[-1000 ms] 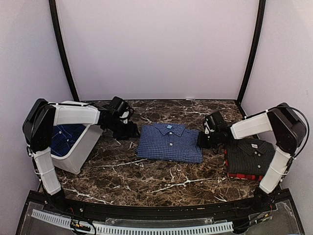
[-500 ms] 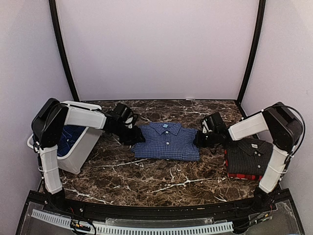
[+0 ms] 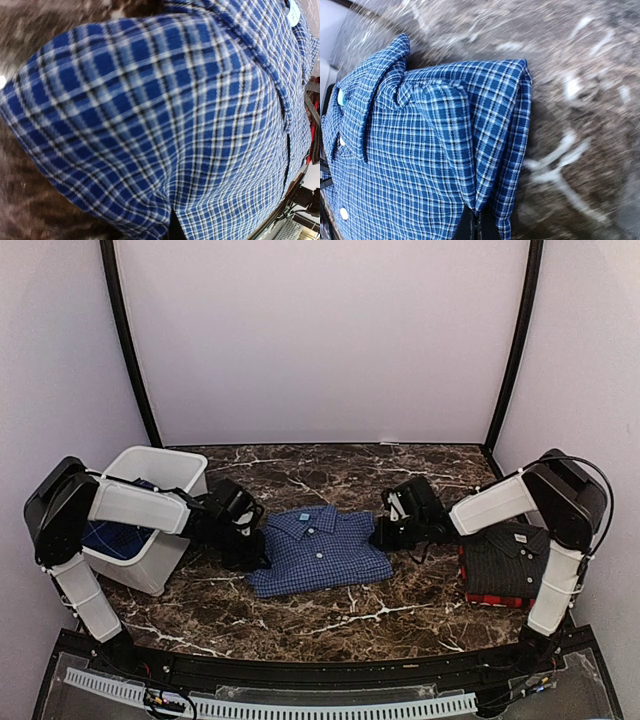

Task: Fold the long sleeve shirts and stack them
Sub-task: Adjust the square-folded shirt at the center of the board.

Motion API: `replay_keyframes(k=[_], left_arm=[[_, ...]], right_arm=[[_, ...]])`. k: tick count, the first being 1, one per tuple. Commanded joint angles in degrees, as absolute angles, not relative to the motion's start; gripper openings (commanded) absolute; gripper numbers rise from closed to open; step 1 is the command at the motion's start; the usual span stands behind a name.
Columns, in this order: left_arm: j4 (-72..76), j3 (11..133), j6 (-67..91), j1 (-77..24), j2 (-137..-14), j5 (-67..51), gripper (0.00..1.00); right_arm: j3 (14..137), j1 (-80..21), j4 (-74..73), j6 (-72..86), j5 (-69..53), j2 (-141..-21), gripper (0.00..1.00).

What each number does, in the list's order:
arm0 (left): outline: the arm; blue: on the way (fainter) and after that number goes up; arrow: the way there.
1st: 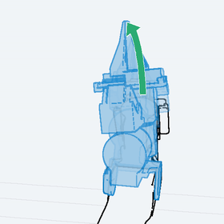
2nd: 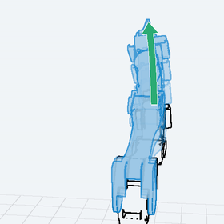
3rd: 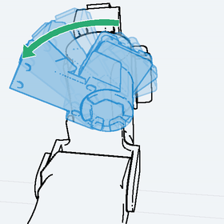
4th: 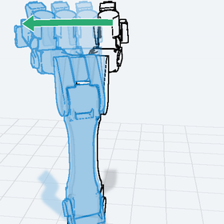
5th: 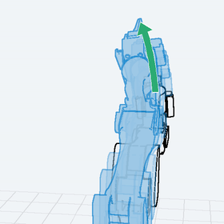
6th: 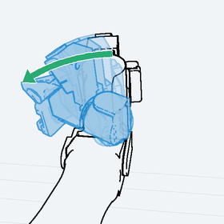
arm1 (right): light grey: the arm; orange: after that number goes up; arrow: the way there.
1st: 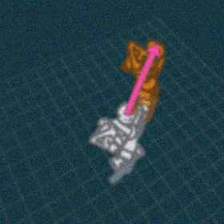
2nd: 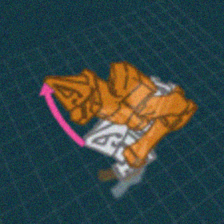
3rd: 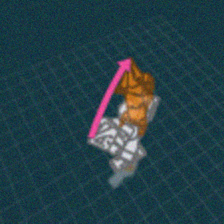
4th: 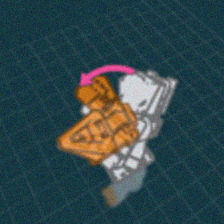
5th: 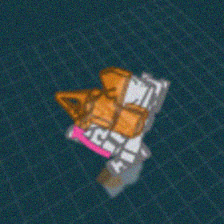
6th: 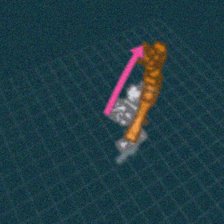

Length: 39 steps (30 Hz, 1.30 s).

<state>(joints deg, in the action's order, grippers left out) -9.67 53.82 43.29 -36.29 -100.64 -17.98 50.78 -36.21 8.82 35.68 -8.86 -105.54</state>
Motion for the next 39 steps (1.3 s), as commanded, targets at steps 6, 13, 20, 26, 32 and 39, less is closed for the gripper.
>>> replay_keyframes(k=[6,13,20,26,32,39], left_arm=[[-16.05,45.77,47.65,-39.6,-90.37,-8.3,0.31],[-21.4,51.39,44.91,-39.9,-87.09,-1.71,0.44],[-22.82,56.07,42.11,-39.73,-89.52,2.41,0.43],[-21.72,59.15,40.81,-37.88,-93.41,3.94,0.41],[-21.6,61.17,39.65,-36.29,-96.7,4.6,0.39],[-19.65,60.67,39.16,-35.09,-98.4,4.22,0.4]], right_arm=[[47.2,-39.02,-1.13,35.51,-8.95,-102.14,0.13],[52.89,-39.01,-10.35,33.33,-3.35,-95.35,0.36],[62.38,-39.54,-11.47,29.77,-2.38,-99.92,0.36],[69.03,-39.55,-12.15,27.1,-1.72,-107.45,0.35],[72.2,-39.46,-12.08,26.3,-1.4,-112.34,0.34],[72.84,-39.43,-11.69,26.17,-2.01,-113.9,0.31]])
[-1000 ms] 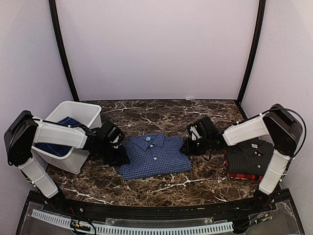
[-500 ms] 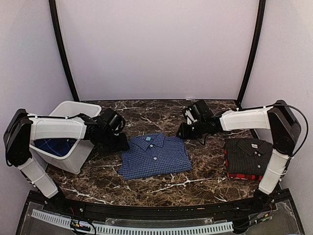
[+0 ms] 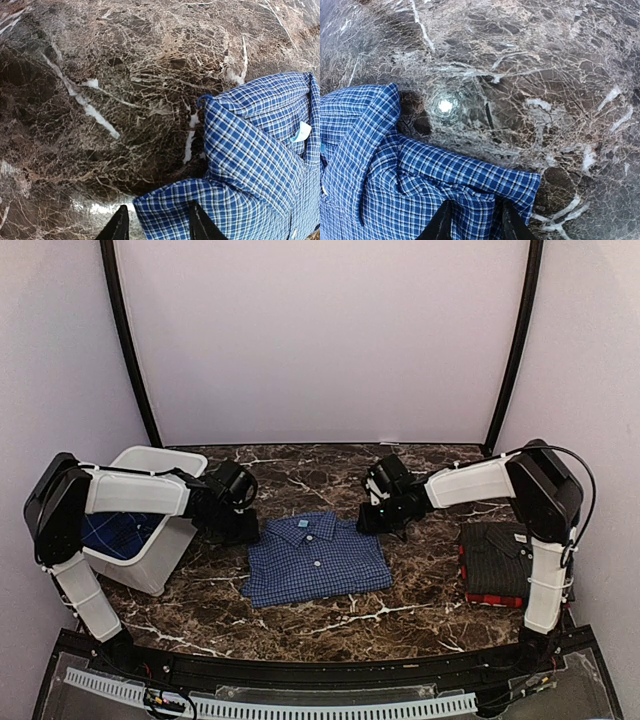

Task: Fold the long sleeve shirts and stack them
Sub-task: Adjust the square-folded shirt at the center of the board.

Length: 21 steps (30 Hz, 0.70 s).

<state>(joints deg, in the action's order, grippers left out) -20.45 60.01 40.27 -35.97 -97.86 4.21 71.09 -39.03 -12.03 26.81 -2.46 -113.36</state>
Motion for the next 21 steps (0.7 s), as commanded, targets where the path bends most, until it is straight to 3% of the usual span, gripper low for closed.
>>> replay_keyframes(k=[1,6,9,14,16,21], left_arm=[[-19.36,60.75,39.19,-35.04,-98.87,3.34,0.4],[-17.84,62.0,39.73,-34.72,-100.66,0.28,0.34],[-17.34,62.5,39.83,-34.72,-100.91,0.17,0.22],[-17.0,63.81,39.24,-34.76,-100.19,-1.99,0.04],[-16.67,63.91,38.92,-34.79,-99.52,-2.36,0.0],[-16.38,63.89,38.41,-34.8,-97.52,-3.14,0.0]], right_arm=[[72.86,-39.46,-11.69,26.21,-2.02,-113.86,0.3],[73.61,-39.46,-11.95,26.1,-1.85,-113.6,0.27],[73.9,-39.45,-12.02,25.94,-2.01,-113.64,0.22],[73.87,-39.46,-12.41,26.04,-2.09,-112.68,0.05],[73.58,-39.46,-12.56,26.02,-1.77,-111.77,0.0],[72.33,-39.46,-13.11,26.22,-0.61,-108.36,0.0]])
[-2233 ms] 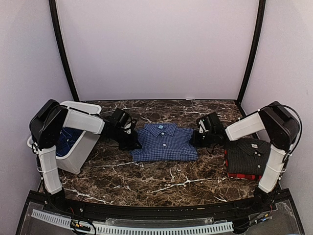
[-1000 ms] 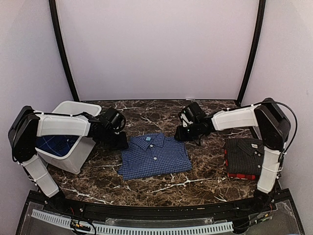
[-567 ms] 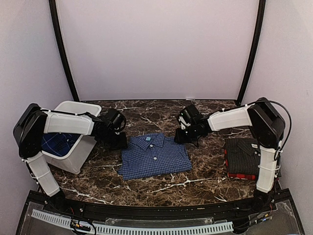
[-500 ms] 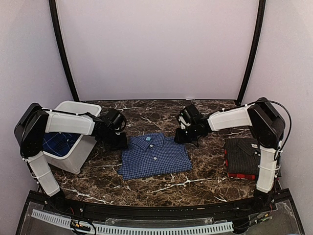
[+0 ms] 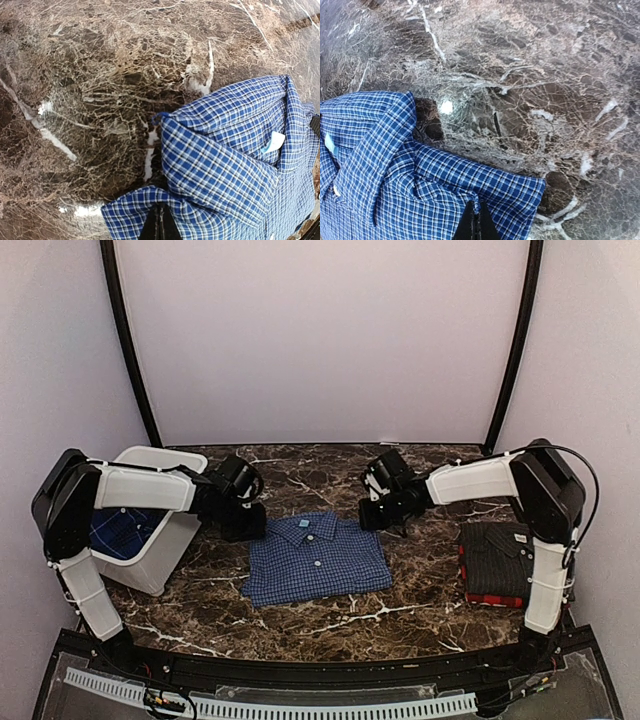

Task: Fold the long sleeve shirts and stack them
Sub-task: Adjust the square-folded shirt at the center of the board.

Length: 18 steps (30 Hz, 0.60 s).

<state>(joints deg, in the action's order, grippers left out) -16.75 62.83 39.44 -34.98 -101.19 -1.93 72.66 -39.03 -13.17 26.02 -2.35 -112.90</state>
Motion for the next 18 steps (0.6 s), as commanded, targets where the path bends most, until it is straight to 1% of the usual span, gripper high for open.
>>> replay_keyframes(k=[1,3,8,18], left_arm=[[-16.45,63.94,38.3,-34.8,-96.93,-3.0,0.0],[-16.53,63.86,38.12,-34.8,-96.16,-2.18,0.0],[-16.91,63.83,38.34,-34.8,-95.97,-0.87,0.0],[-16.05,64.64,38.23,-34.8,-97.79,-3.4,0.03]], right_arm=[[71.65,-39.42,-12.99,26.39,-0.24,-107.52,0.0],[69.98,-39.31,-12.29,26.75,1.87,-105.75,0.0],[66.98,-37.72,-10.91,27.43,2.09,-105.05,0.0],[63.92,-34.36,-6.06,28.67,-1.84,-112.34,0.0]])
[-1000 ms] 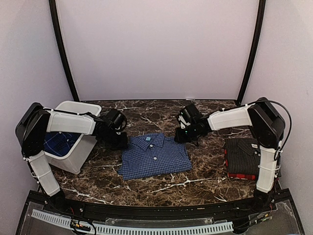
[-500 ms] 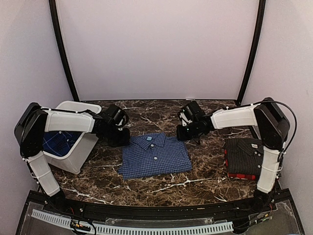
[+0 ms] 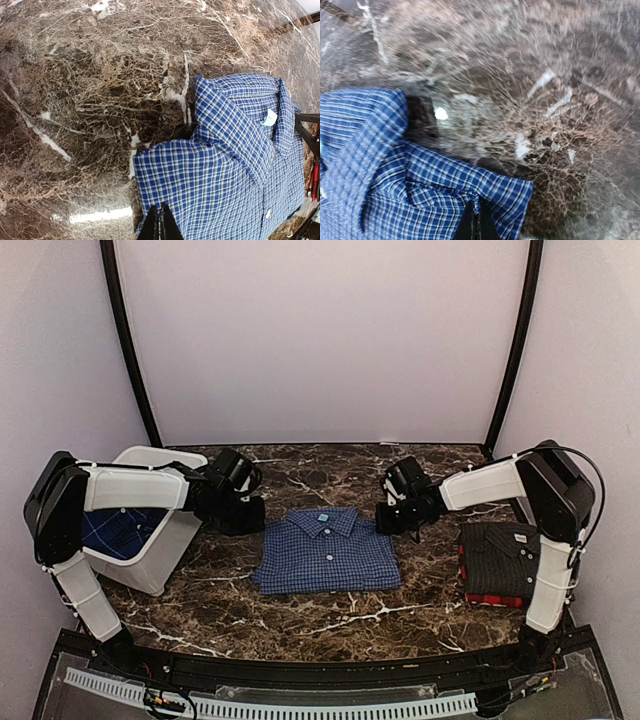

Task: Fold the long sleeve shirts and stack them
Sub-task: Adjust the square-folded shirt at the center of the board.

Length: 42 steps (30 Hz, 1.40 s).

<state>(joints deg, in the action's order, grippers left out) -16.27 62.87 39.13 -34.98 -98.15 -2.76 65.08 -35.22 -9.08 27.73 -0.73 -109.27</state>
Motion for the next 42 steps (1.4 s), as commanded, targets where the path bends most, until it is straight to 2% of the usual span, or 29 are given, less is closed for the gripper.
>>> replay_keyframes(k=[1,9,14,20,23,28,34,42], left_arm=[[-16.27,64.85,38.14,-34.8,-97.85,-3.75,0.03],[-12.25,67.17,37.94,-37.91,-99.06,-7.88,0.07],[-11.03,73.79,38.67,-41.91,-106.12,-9.15,0.07],[-8.62,79.06,40.25,-43.58,-114.77,-10.65,0.06],[-8.12,80.39,40.72,-43.65,-118.31,-11.15,0.06],[-9.66,81.84,40.84,-43.67,-120.85,-10.47,0.06],[-10.87,81.99,40.88,-43.67,-120.94,-10.2,0.06],[-12.36,82.76,41.04,-43.61,-120.94,-10.03,0.06]], right_arm=[[63.88,-34.18,-5.92,28.73,-2.11,-112.79,0.0],[64.14,-34.1,-5.18,28.74,-3.66,-114.06,0.0],[64.38,-34.16,-5.64,28.98,-4.65,-113.15,0.0],[65.01,-34.1,-9.12,28.12,-3.07,-108.44,0.25],[65.46,-34.1,-11.36,27.52,-1.31,-105.76,0.32],[64.16,-34.55,-13.66,27.76,-0.21,-102.59,0.32],[61.17,-38.26,-15.46,29.17,2.55,-99.85,0.25],[54.7,-44.14,-18.34,33.29,6.16,-94.17,0.24]])
